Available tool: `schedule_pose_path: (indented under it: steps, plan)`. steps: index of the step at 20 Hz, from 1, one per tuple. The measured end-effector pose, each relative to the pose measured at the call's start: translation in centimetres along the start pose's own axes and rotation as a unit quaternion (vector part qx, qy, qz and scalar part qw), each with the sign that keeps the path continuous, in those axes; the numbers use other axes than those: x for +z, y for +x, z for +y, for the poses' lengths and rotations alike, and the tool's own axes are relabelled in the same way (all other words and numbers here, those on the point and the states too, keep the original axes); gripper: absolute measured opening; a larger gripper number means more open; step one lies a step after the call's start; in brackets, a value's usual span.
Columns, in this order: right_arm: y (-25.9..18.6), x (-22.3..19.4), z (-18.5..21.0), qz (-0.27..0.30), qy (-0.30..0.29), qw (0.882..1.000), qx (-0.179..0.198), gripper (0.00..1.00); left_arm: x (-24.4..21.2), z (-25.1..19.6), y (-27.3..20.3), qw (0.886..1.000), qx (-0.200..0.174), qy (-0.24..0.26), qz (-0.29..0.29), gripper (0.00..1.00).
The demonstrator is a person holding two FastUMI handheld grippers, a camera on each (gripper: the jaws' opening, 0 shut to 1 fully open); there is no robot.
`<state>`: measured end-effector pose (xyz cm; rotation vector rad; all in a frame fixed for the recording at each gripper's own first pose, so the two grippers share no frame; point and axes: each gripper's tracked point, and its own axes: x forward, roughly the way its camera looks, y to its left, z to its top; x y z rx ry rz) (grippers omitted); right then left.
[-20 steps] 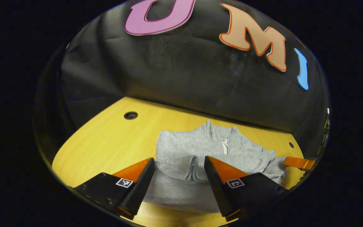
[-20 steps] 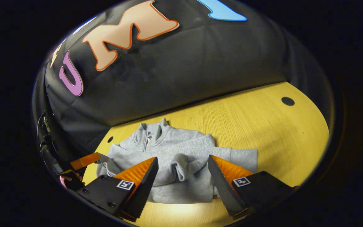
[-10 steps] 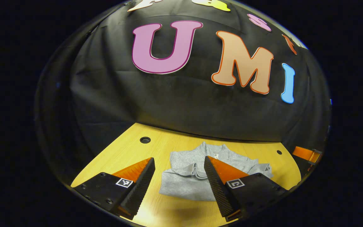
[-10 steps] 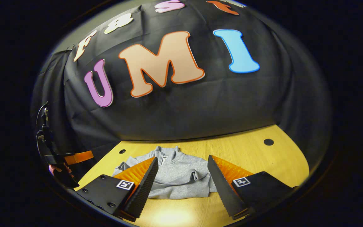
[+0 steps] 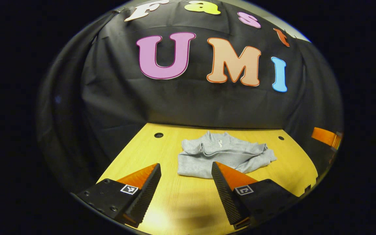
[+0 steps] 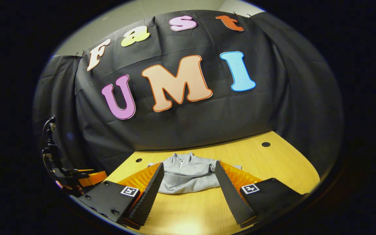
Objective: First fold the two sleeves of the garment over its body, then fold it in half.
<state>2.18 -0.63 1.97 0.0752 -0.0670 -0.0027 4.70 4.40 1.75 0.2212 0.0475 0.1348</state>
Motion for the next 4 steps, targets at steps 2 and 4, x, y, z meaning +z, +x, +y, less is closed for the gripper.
schedule_pose_path:
  steps: [2, 4]
  plan:
    - [-1.2, -1.5, -0.4, 0.014, 0.004, 1.0, -0.01, 0.98, -1.1, 0.3, 0.0, 1.0, 0.003, 0.01, 0.015, 0.91]
    - [-2.1, -1.8, -0.7, 0.009, 0.003, 1.0, -0.024, 0.98, -1.1, 0.0, 0.2, 1.0, -0.011, 0.017, 0.011, 0.91]
